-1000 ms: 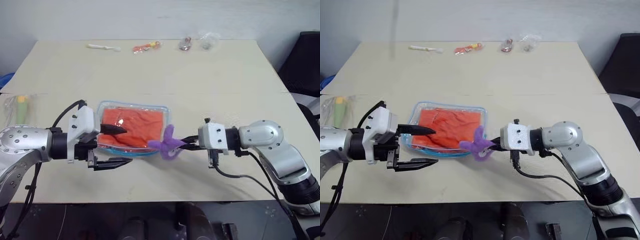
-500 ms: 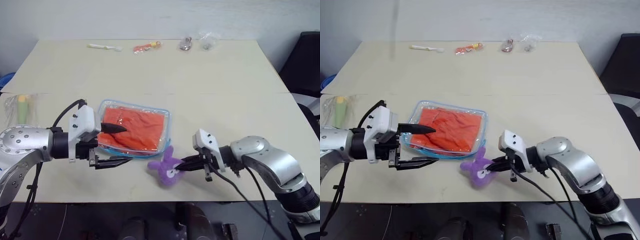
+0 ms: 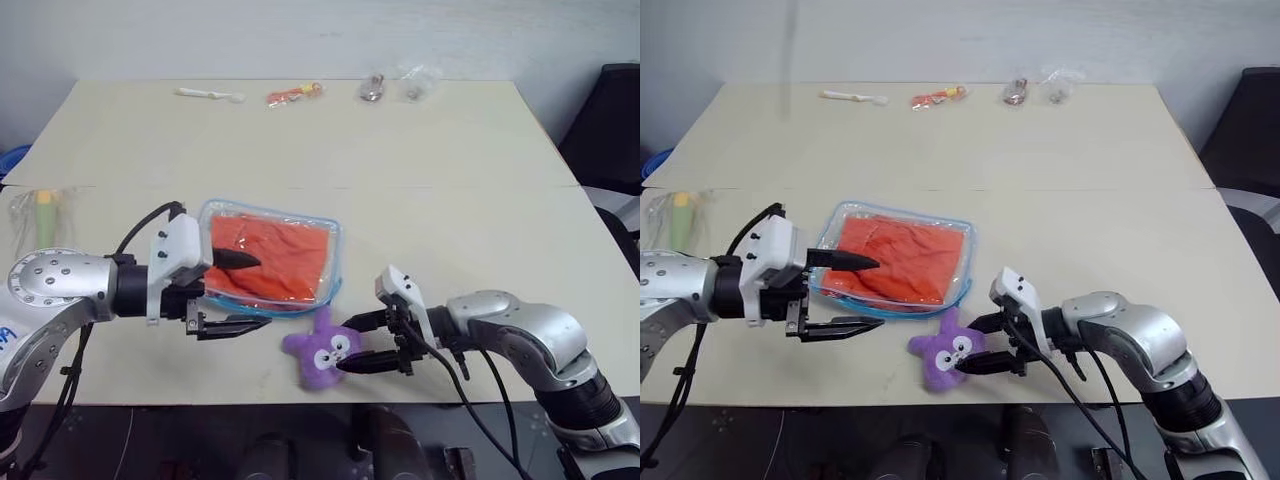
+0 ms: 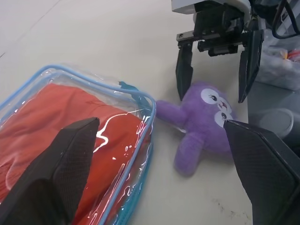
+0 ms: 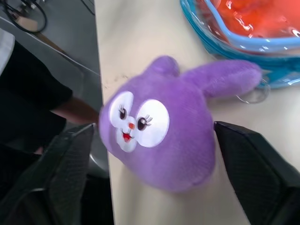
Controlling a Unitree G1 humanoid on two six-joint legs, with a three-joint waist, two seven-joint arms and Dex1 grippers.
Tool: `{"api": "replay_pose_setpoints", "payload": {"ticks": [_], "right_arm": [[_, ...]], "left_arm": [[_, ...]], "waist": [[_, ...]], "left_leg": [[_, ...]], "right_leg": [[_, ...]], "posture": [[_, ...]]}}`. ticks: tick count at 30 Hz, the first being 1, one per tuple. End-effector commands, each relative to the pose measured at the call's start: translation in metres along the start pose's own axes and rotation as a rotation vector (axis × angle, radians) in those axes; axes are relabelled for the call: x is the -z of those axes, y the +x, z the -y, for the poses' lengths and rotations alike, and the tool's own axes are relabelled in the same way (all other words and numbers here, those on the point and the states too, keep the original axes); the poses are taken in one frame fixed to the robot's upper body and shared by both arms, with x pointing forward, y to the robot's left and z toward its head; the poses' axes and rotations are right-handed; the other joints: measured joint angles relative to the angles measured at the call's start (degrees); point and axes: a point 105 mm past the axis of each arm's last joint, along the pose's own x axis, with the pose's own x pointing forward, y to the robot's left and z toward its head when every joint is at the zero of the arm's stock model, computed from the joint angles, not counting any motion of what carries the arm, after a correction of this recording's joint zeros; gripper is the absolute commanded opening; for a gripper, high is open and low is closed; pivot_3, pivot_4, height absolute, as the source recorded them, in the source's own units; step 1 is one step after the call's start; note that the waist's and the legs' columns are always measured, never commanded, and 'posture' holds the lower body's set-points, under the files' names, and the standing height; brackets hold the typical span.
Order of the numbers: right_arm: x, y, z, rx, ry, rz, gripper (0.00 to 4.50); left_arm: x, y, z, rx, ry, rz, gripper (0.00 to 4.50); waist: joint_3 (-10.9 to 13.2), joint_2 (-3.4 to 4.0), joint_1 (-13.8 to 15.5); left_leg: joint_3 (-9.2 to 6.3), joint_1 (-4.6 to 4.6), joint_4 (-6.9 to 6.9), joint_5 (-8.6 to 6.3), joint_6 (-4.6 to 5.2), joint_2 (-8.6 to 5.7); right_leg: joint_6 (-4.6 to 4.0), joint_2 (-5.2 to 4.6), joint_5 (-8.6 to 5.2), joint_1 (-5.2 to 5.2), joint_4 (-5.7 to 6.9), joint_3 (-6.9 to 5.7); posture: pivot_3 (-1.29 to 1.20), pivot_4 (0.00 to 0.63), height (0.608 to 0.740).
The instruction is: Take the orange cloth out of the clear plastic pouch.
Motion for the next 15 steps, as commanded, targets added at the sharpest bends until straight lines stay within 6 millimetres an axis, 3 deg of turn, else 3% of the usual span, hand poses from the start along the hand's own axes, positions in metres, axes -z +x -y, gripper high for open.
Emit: {"api": "replay_pose_setpoints", "payload": {"ticks": [1, 6, 9, 12, 15], "right_arm": [[-0.008, -0.016, -0.001, 0.040, -0.164, -0.027, 4.06], [-0.021, -0.037, 0.000, 0.082, -0.354, -0.041, 4.06], [-0.044, -0.049, 0.010, 0.177, -0.619, -0.009, 4.06], [-0.049, -0.050, 0.023, 0.217, -0.903, -0.068, 4.06], [-0.057, -0.041, 0.030, 0.207, -1.005, -0.019, 4.06]], "left_arm": [[0.000, 0.002, 0.007, 0.015, -0.030, 0.023, 4.50], [0.010, 0.004, 0.017, 0.010, -0.132, 0.032, 4.50], [0.014, 0.004, 0.023, -0.008, -0.272, 0.073, 4.50], [0.014, 0.003, 0.031, 0.010, -0.432, 0.113, 4.50], [0.022, 0.003, 0.038, 0.007, -0.516, 0.061, 4.50]], "waist": [[0.00, 0.00, -0.06], [0.00, 0.00, -0.23], [0.00, 0.00, -0.13], [0.00, -0.01, -0.19], [0.00, -0.01, -0.16]], "left_leg": [[0.00, 0.00, 0.00, 0.00, 0.00, 0.00], [0.03, 0.02, -0.04, 0.00, 0.00, 0.06], [0.05, 0.04, -0.03, 0.00, 0.00, 0.06], [0.04, 0.07, 0.00, 0.00, 0.00, 0.05], [0.02, 0.10, 0.00, 0.00, 0.00, 0.05]], "right_leg": [[0.01, 0.00, 0.00, 0.01, -0.01, 0.01], [0.01, 0.03, 0.00, 0.01, -0.02, 0.02], [0.01, 0.01, 0.00, 0.01, -0.01, 0.04], [0.01, -0.01, 0.00, 0.04, 0.00, 0.06], [0.01, -0.02, 0.00, 0.05, 0.00, 0.07]], "posture": [[0.00, 0.150, 0.740], [0.00, 0.150, 0.740], [0.00, 0.150, 0.740], [0.00, 0.150, 0.740], [0.00, 0.150, 0.740]]}}
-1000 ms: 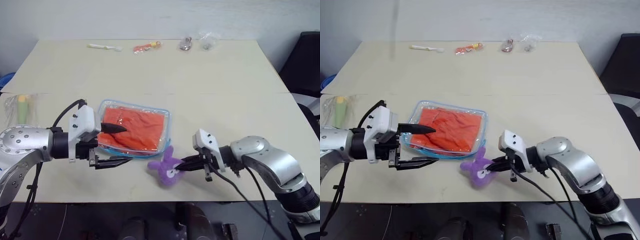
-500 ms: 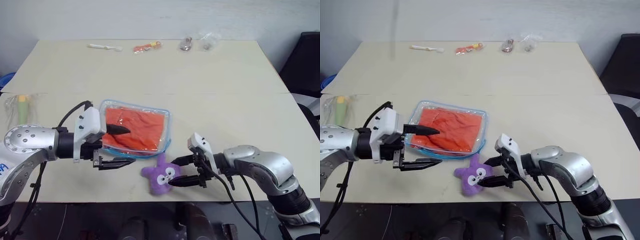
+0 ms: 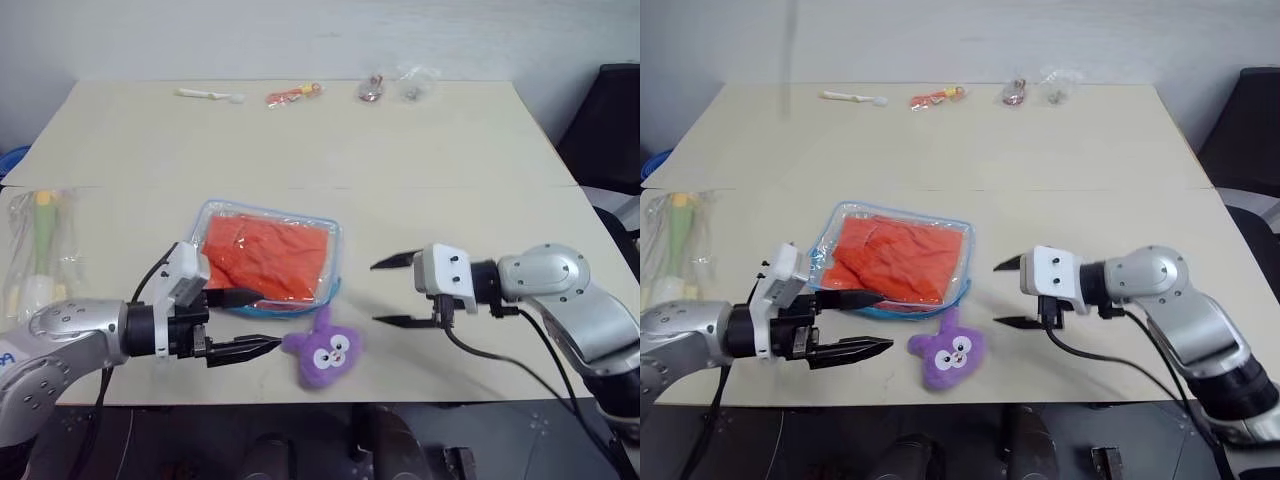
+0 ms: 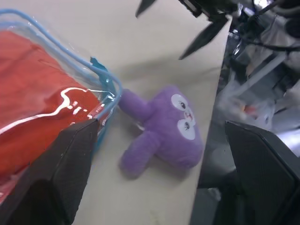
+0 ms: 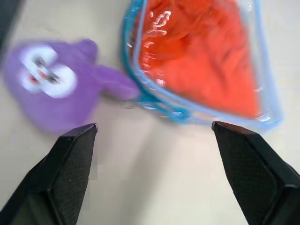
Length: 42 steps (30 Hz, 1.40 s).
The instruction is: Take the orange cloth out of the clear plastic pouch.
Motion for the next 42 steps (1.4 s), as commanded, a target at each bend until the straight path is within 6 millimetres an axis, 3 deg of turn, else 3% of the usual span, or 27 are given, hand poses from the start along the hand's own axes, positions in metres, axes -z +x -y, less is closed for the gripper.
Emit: {"api": "replay_pose_setpoints", "payload": {"ticks": [1, 5, 7, 9, 15, 33, 42], "right_arm": [[-0.005, 0.011, 0.006, 0.009, -0.158, 0.060, 4.06], [-0.003, 0.025, 0.014, 0.040, -0.388, 0.078, 4.06], [-0.001, 0.033, 0.013, 0.047, -0.409, 0.115, 3.90], [0.001, 0.039, 0.011, 0.046, -0.432, 0.136, 3.41], [0.004, 0.056, 0.004, 0.047, -0.454, 0.177, 1.35], [0.003, 0.072, -0.010, 0.010, -0.538, 0.197, 1.35], [-0.001, 0.092, -0.004, 0.030, -0.553, 0.220, 1.35]], "left_arm": [[0.005, -0.001, 0.010, 0.000, -0.028, -0.049, 4.50], [0.009, 0.000, 0.019, 0.009, 0.059, -0.102, 4.50], [0.007, 0.001, 0.021, 0.006, 0.099, -0.091, 4.50], [0.004, 0.001, 0.021, 0.002, 0.119, -0.082, 4.50], [-0.002, -0.004, 0.018, -0.028, 0.158, -0.084, 4.50], [-0.005, -0.006, 0.016, -0.033, 0.154, -0.083, 4.50], [-0.002, -0.005, 0.015, -0.032, 0.139, -0.084, 4.50]], "waist": [[0.00, 0.00, -0.09], [0.01, 0.03, -0.22], [0.01, 0.03, -0.24], [0.01, 0.04, -0.28], [0.01, 0.04, -0.88], [0.02, 0.05, -1.43], [0.03, 0.06, -1.47]], "left_leg": [[-0.02, -0.02, 0.01, 0.00, 0.00, 0.01], [-0.02, -0.03, 0.01, 0.00, -0.01, 0.00], [-0.02, -0.02, 0.01, 0.01, -0.01, -0.01], [-0.04, -0.04, 0.01, 0.02, -0.03, 0.02], [-0.07, -0.05, 0.01, 0.02, -0.04, 0.04], [-0.19, -0.06, 0.00, 0.04, -0.09, 0.08], [-0.24, -0.09, 0.00, 0.04, -0.10, 0.09]], "right_leg": [[0.00, 0.01, 0.00, -0.01, 0.00, -0.02], [-0.01, 0.03, 0.00, -0.03, -0.02, -0.04], [-0.02, 0.02, -0.01, -0.02, -0.02, -0.03], [-0.02, 0.03, -0.01, -0.02, -0.02, -0.05], [-0.04, 0.03, -0.02, -0.03, -0.01, -0.05], [-0.09, 0.03, -0.05, -0.03, 0.00, -0.08], [-0.12, 0.04, -0.07, -0.04, 0.01, -0.10]], "posture": [[0.00, 0.150, 0.740], [0.00, 0.150, 0.740], [0.00, 0.150, 0.740], [0.00, 0.150, 0.740], [0.00, 0.150, 0.740], [0.00, 0.150, 0.740], [0.00, 0.150, 0.740]]}}
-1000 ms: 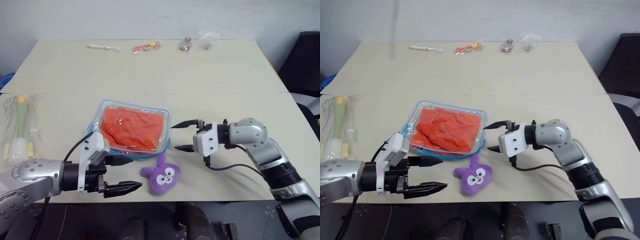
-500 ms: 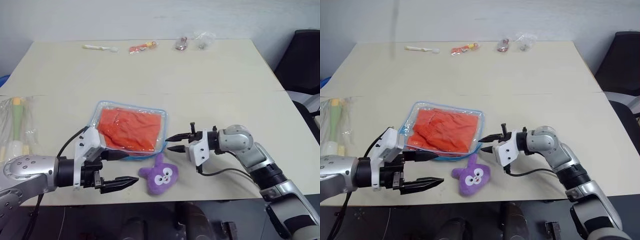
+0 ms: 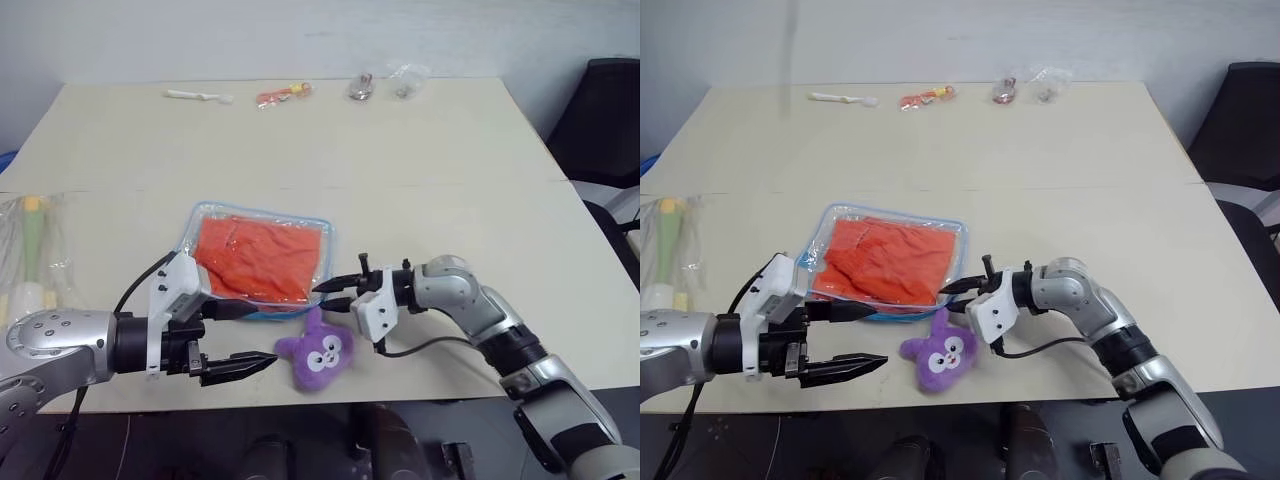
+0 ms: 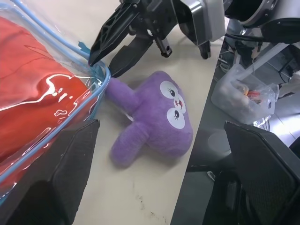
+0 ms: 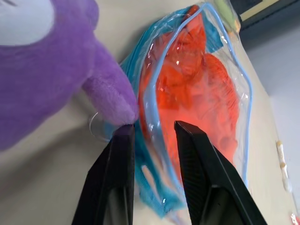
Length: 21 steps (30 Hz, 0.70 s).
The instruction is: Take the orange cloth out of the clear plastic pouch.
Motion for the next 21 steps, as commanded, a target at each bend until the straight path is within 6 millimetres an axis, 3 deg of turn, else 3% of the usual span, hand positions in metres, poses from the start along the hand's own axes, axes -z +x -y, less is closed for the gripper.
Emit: {"api": "replay_pose_setpoints", "payload": {"ticks": [1, 4, 7, 11, 16, 21], "right_arm": [[-0.004, 0.003, 0.009, 0.040, -0.021, 0.021, 1.35], [-0.003, 0.003, 0.009, 0.044, -0.016, 0.026, 0.96], [-0.001, 0.001, 0.009, 0.044, -0.016, 0.019, 0.03], [-0.001, -0.001, 0.009, 0.047, -0.019, 0.010, 0.03], [-0.003, -0.003, 0.011, 0.052, -0.022, 0.010, 0.03], [-0.004, -0.004, 0.013, 0.055, -0.026, 0.009, 0.03]], "left_arm": [[-0.002, 0.001, 0.004, 0.015, 0.009, 0.010, 4.50], [0.004, 0.000, 0.005, 0.022, -0.061, 0.006, 4.50], [0.011, 0.001, 0.002, 0.015, -0.200, 0.026, 4.50], [0.015, 0.005, -0.002, 0.011, -0.376, 0.056, 4.50], [0.022, 0.013, -0.011, -0.018, -0.437, 0.028, 4.50], [0.034, 0.036, -0.019, -0.010, -0.488, -0.033, 4.50]], "waist": [[0.00, 0.00, 0.04], [0.00, 0.01, -0.05], [0.00, 0.01, -0.06], [0.00, 0.01, 0.04], [0.00, 0.01, 0.07], [0.00, 0.01, 0.05]], "left_leg": [[-0.04, -0.03, 0.01, 0.00, 0.00, -0.01], [-0.03, -0.01, 0.00, 0.00, 0.00, 0.00], [-0.10, 0.00, 0.00, 0.00, -0.01, 0.03], [-0.53, -0.02, 0.02, 0.00, -0.01, 0.03], [-0.58, -0.02, 0.02, 0.00, 0.00, -0.01], [-0.57, -0.02, 0.02, 0.00, -0.01, -0.04]], "right_leg": [[0.00, -0.01, 0.00, 0.00, 0.00, -0.02], [0.00, -0.01, 0.00, 0.00, 0.00, 0.00], [-0.01, 0.00, -0.01, -0.01, 0.01, 0.02], [-0.01, -0.05, -0.01, 0.01, 0.01, 0.20], [-0.01, -0.04, -0.01, 0.01, 0.01, 0.36], [-0.01, -0.04, 0.00, 0.02, 0.02, 0.23]], "posture": [[0.00, 0.150, 0.740], [0.00, 0.150, 0.740], [0.00, 0.150, 0.740], [0.00, 0.150, 0.740], [0.00, 0.150, 0.740], [0.00, 0.150, 0.740]]}}
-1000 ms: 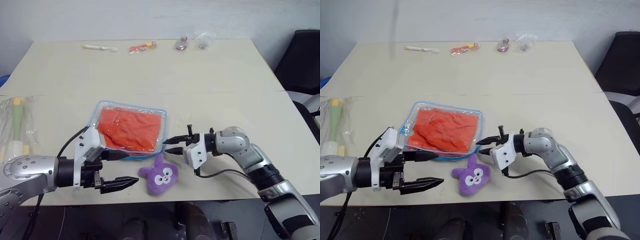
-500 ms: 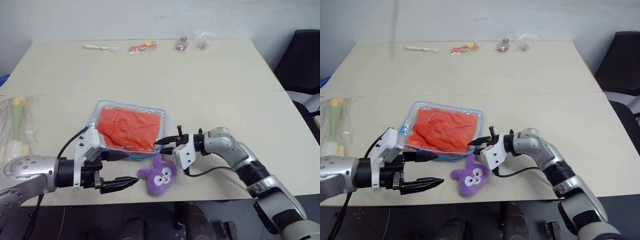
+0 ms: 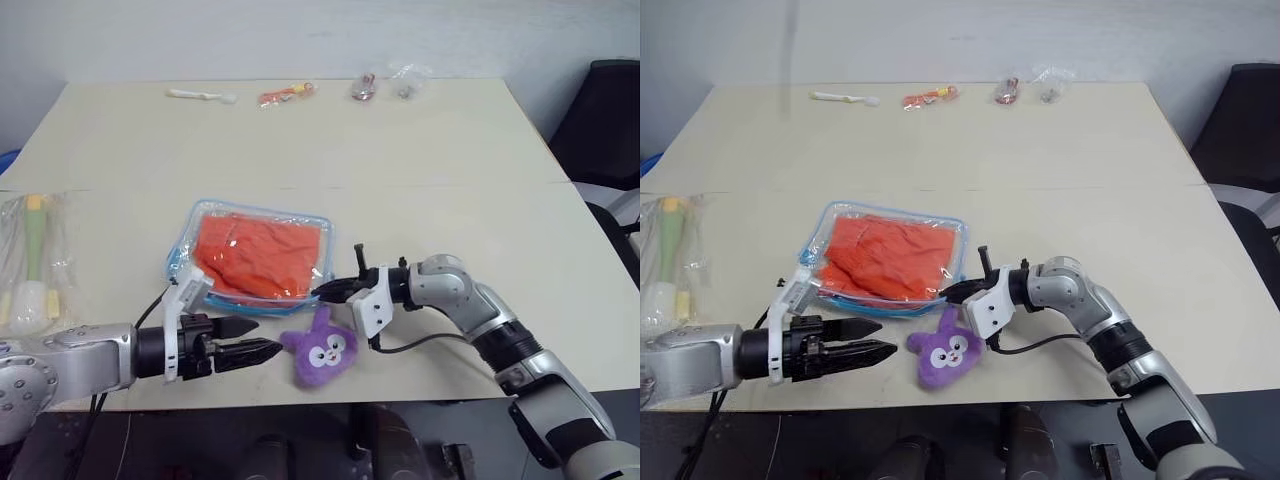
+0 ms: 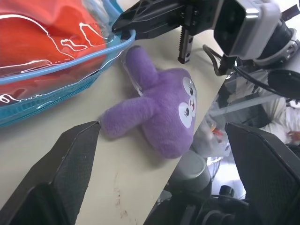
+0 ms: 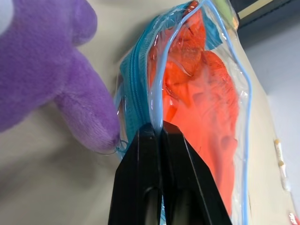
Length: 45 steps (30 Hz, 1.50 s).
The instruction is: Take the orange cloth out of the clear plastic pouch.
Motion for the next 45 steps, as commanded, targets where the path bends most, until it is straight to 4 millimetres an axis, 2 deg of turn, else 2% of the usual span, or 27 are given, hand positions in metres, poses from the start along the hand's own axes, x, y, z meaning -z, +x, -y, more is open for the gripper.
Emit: {"api": "replay_pose_setpoints", "payload": {"ticks": [1, 6, 13, 18, 22, 33, 37, 42, 45], "right_arm": [[-0.008, -0.004, 0.013, 0.044, -0.036, 0.018, 0.03], [-0.010, -0.006, 0.017, 0.050, -0.042, 0.014, 0.03], [-0.013, -0.009, 0.019, 0.060, -0.055, 0.006, 0.03], [-0.014, -0.011, 0.018, 0.063, -0.058, -0.002, 0.03], [-0.016, -0.010, 0.018, 0.069, -0.057, 0.000, 0.00], [-0.017, -0.010, 0.018, 0.070, -0.056, -0.004, 0.00], [-0.016, -0.011, 0.018, 0.070, -0.058, -0.007, 0.00], [-0.015, -0.012, 0.019, 0.071, -0.062, -0.008, 0.00], [-0.015, -0.012, 0.019, 0.075, -0.058, -0.008, 0.00]], "left_arm": [[0.008, 0.016, -0.007, -0.006, -0.017, -0.060, 4.50], [0.010, 0.030, -0.004, 0.055, 0.008, -0.140, 4.50], [0.018, 0.047, -0.009, 0.064, 0.065, -0.237, 4.50], [0.013, 0.056, -0.010, 0.068, 0.057, -0.221, 4.50], [0.006, 0.060, -0.008, 0.090, 0.052, -0.187, 3.67], [0.001, 0.059, -0.010, 0.065, 0.032, -0.134, 0.04], [-0.002, 0.050, -0.013, 0.039, 0.026, -0.114, 0.04], [-0.004, 0.029, -0.018, -0.010, 0.034, -0.104, 0.04], [-0.012, 0.022, -0.005, 0.020, 0.181, -0.080, 0.04]], "waist": [[0.00, 0.00, -0.05], [0.00, 0.00, -0.11], [0.00, 0.00, 0.10], [-0.01, 0.00, 0.15], [-0.01, -0.01, 0.09], [-0.01, -0.01, 0.05], [-0.01, -0.01, 0.05], [-0.01, 0.00, 0.04], [-0.01, 0.00, 0.07]], "left_leg": [[0.02, 0.01, -0.01, 0.00, 0.00, 0.00], [0.19, 0.00, -0.01, 0.01, -0.02, 0.01], [0.40, 0.00, 0.00, 0.02, -0.03, -0.01], [0.39, -0.01, 0.01, 0.02, -0.03, -0.02], [0.39, 0.00, 0.02, 0.02, -0.02, -0.03], [0.28, 0.00, 0.01, 0.02, -0.02, 0.00], [0.18, -0.01, 0.02, 0.02, -0.02, 0.00], [-0.01, 0.00, 0.00, 0.03, -0.02, 0.02], [-0.04, -0.02, 0.01, 0.02, -0.02, 0.02]], "right_leg": [[0.00, 0.01, 0.00, 0.00, -0.01, -0.10], [0.00, 0.03, 0.00, -0.01, 0.01, -0.26], [0.00, 0.02, 0.00, 0.02, 0.00, -0.28], [0.01, 0.00, 0.00, 0.04, 0.00, -0.29], [0.02, -0.02, 0.01, 0.06, 0.01, -0.27], [0.02, -0.01, 0.01, 0.04, 0.01, -0.27], [0.02, -0.01, 0.01, 0.03, 0.00, -0.27], [0.02, 0.00, 0.01, 0.02, 0.00, -0.25], [0.02, -0.01, 0.01, 0.02, -0.01, -0.26]], "posture": [[0.00, 0.150, 0.740], [0.00, 0.150, 0.740], [0.00, 0.150, 0.740], [0.00, 0.150, 0.740], [0.00, 0.150, 0.740], [0.00, 0.150, 0.740], [0.00, 0.150, 0.740], [0.00, 0.150, 0.740], [0.00, 0.150, 0.740]]}}
